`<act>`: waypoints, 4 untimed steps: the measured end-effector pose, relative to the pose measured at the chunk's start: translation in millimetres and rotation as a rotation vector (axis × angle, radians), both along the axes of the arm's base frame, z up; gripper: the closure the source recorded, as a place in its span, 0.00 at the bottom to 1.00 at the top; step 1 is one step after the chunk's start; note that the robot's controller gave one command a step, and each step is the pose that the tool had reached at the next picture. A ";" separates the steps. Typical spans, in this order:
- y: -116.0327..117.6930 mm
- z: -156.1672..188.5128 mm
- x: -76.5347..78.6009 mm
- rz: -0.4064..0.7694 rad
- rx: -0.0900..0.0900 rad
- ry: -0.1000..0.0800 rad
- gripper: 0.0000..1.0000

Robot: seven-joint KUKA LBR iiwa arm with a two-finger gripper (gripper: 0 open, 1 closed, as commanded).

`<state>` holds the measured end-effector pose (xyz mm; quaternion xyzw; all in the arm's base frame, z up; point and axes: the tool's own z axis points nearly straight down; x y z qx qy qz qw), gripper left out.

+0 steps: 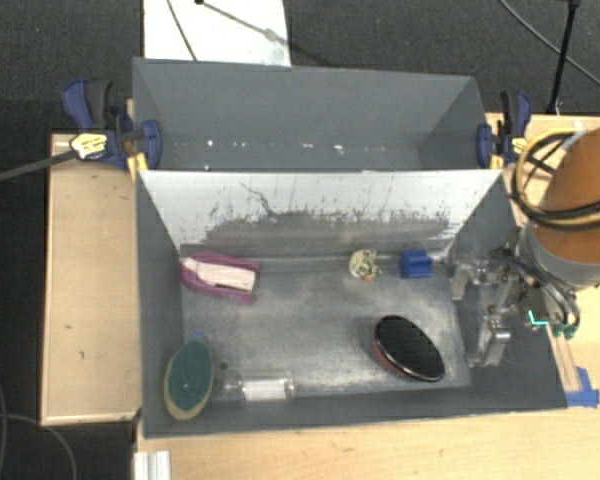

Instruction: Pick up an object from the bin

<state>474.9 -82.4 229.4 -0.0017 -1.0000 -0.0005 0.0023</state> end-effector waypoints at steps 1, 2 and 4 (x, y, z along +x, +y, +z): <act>61.0 -89.9 20.5 -0.107 0.002 0.000 0.00; 33.0 -163.5 24.8 -0.167 -0.002 0.000 0.00; 54.0 -27.8 66.7 -0.161 0.000 -0.016 1.00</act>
Offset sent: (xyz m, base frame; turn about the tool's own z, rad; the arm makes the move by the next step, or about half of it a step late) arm 0.0209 0.0575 -0.0865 0.1113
